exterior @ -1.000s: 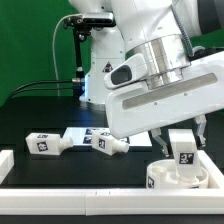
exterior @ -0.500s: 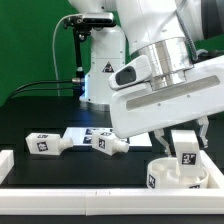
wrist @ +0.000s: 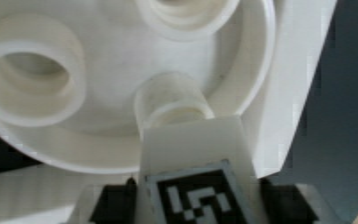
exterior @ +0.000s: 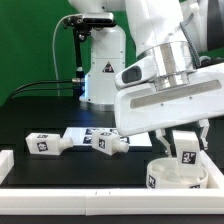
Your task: Assemble stool
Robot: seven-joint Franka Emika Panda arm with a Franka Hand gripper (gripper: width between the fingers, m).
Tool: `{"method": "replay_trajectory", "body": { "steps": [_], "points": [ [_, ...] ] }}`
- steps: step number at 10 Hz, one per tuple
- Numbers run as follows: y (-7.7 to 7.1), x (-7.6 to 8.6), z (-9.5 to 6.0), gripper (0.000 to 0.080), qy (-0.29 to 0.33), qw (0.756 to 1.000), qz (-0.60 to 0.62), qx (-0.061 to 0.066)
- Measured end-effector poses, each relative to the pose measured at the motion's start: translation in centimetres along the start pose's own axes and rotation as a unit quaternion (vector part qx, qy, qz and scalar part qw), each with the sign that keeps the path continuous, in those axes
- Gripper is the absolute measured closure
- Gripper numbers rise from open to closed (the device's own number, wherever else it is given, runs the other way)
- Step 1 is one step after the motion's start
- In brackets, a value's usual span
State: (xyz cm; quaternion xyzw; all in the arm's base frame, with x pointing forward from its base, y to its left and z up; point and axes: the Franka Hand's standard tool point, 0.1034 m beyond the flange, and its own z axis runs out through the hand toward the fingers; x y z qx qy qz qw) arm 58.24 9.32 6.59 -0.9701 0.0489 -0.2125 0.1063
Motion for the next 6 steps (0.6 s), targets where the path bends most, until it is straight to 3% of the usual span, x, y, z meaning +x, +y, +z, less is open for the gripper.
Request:
{"method": "replay_trajectory", "body": {
  "steps": [4, 5, 6],
  "points": [
    [0.17, 0.08, -0.02, 0.0476, 0.001, 1.000, 0.002, -0.001],
    [0.17, 0.07, -0.01, 0.0283, 0.001, 1.000, 0.002, -0.001],
    [-0.09, -0.16, -0.03, 0.0191, -0.021, 1.000, 0.003, 0.007]
  ]
}}
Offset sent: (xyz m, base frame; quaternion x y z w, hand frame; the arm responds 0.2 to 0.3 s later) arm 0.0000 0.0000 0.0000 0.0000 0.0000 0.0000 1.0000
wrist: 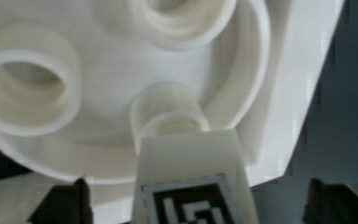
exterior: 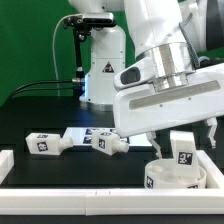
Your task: Assemble stool
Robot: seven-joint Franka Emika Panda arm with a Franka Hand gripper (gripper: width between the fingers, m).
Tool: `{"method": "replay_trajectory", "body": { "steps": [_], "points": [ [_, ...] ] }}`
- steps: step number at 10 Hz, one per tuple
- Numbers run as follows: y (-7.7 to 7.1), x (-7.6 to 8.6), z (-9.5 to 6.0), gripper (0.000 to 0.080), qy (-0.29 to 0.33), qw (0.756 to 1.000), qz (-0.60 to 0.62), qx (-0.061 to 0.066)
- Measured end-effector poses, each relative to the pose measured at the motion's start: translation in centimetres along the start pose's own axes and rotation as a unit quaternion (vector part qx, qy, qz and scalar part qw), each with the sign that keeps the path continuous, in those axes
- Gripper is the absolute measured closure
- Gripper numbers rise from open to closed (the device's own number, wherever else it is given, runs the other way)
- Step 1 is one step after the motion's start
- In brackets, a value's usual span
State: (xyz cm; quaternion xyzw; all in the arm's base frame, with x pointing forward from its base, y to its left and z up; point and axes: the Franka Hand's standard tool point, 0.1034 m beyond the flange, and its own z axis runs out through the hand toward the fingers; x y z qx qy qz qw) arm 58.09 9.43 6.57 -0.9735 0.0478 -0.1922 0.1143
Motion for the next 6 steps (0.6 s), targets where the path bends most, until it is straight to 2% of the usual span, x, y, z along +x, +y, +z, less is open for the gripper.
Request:
{"method": "replay_trajectory", "body": {
  "steps": [2, 3, 4, 5, 6],
  "points": [
    [-0.1, 1.2, -2.3, 0.0162, -0.032, 0.999, 0.004, 0.008],
    [-1.1, 1.2, -3.1, 0.0152, -0.094, 0.995, -0.014, 0.018],
    [-1.6, 2.0, -3.6, 0.0152, -0.128, 0.991, -0.036, 0.018],
    [-1.5, 2.0, -3.4, 0.0151, -0.131, 0.991, -0.035, 0.018],
    [-1.7, 1.3, -3.5, 0.0151, -0.156, 0.987, -0.033, 0.023]
  ]
}}
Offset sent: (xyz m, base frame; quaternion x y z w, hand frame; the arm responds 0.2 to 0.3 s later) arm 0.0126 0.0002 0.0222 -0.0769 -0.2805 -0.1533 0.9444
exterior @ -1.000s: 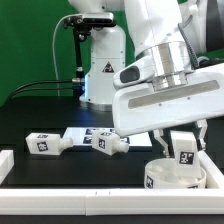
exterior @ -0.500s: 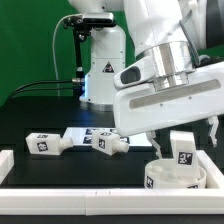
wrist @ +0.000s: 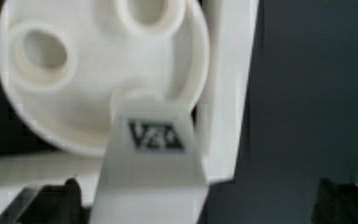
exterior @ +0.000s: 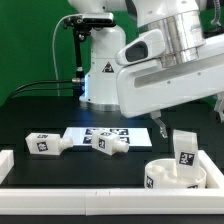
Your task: Assemble stool
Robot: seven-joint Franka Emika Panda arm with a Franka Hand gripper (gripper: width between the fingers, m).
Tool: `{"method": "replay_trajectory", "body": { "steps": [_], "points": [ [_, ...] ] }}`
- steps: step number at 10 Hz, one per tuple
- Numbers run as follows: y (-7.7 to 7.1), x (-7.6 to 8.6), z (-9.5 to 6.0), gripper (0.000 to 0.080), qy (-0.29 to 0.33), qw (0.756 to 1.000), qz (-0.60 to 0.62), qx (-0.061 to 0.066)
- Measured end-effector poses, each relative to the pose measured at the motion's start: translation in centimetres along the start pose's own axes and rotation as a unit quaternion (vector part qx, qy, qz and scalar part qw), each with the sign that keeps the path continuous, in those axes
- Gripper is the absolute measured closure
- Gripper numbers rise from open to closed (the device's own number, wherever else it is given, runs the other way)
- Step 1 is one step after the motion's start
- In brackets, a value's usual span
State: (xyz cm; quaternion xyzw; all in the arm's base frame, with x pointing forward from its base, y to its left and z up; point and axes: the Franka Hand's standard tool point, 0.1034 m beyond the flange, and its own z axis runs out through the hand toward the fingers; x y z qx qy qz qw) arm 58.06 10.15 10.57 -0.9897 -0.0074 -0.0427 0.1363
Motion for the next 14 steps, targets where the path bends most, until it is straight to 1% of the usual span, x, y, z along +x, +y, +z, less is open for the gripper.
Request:
{"method": "replay_trajectory", "body": {
  "steps": [1, 2, 4, 5, 6, 7, 10, 11, 12, 13, 14],
  "points": [
    [0.1, 0.3, -0.1, 0.0151, 0.006, 1.000, -0.008, -0.002],
    [0.4, 0.1, 0.0, 0.0151, 0.008, 0.999, -0.047, -0.008],
    [1.3, 0.8, -0.7, 0.0151, 0.005, 0.987, -0.157, -0.027],
    [1.8, 1.1, -0.8, 0.0151, -0.001, 0.973, -0.230, -0.037],
    [1.7, 1.5, -0.6, 0.0151, -0.008, 0.954, -0.295, -0.050],
    [1.1, 1.4, -0.2, 0.0151, -0.016, 0.939, -0.340, -0.058],
    [1.5, 1.4, -0.2, 0.0151, -0.022, 0.900, -0.431, -0.056],
    [1.6, 1.5, 0.0, 0.0151, -0.032, 0.876, -0.478, -0.058],
    [1.7, 2.2, 0.4, 0.0151, -0.045, 0.846, -0.527, -0.063],
    [1.6, 2.7, 0.8, 0.0151, -0.047, 0.838, -0.540, -0.062],
    [1.4, 2.8, 1.6, 0.0151, -0.042, 0.838, -0.541, -0.059]
  ]
}}
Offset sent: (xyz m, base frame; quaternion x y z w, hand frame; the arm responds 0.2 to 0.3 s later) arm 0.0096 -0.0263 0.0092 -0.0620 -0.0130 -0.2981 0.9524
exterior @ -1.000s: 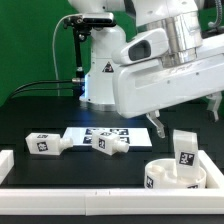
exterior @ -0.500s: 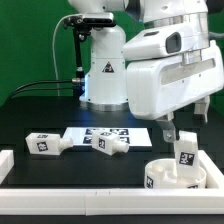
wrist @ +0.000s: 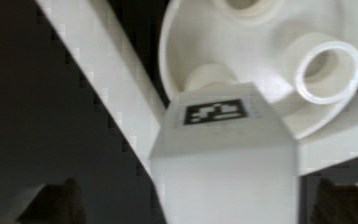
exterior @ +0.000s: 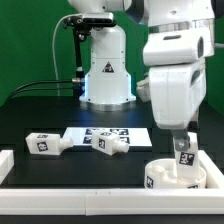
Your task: Assemble stool
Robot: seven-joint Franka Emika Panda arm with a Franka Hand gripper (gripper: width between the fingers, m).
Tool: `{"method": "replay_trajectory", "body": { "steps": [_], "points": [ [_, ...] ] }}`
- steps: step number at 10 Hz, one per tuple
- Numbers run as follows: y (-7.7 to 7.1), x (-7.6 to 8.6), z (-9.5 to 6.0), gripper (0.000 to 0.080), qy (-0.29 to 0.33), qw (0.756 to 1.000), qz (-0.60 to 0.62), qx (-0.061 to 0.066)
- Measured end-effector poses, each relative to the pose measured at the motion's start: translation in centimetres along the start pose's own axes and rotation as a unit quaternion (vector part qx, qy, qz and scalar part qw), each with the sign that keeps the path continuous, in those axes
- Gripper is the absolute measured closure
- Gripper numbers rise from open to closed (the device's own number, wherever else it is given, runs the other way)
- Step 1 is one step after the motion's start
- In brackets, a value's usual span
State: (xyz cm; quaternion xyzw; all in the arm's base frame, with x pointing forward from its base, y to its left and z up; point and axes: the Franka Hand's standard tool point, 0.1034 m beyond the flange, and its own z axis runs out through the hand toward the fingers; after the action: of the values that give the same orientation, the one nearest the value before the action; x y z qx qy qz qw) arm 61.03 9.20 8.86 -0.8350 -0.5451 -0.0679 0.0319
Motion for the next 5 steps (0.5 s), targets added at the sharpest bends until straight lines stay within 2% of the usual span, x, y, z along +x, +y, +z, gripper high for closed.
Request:
{"method": "replay_trajectory", "body": {
  "steps": [3, 4, 5],
  "points": [
    [-0.04, 0.06, 0.21, 0.0174, 0.002, 1.000, 0.018, -0.002],
    [-0.07, 0.10, 0.21, 0.0344, 0.003, 0.999, 0.050, -0.001],
    [-0.06, 0.13, 0.19, 0.0466, 0.003, 0.996, 0.092, -0.001]
  ]
}}
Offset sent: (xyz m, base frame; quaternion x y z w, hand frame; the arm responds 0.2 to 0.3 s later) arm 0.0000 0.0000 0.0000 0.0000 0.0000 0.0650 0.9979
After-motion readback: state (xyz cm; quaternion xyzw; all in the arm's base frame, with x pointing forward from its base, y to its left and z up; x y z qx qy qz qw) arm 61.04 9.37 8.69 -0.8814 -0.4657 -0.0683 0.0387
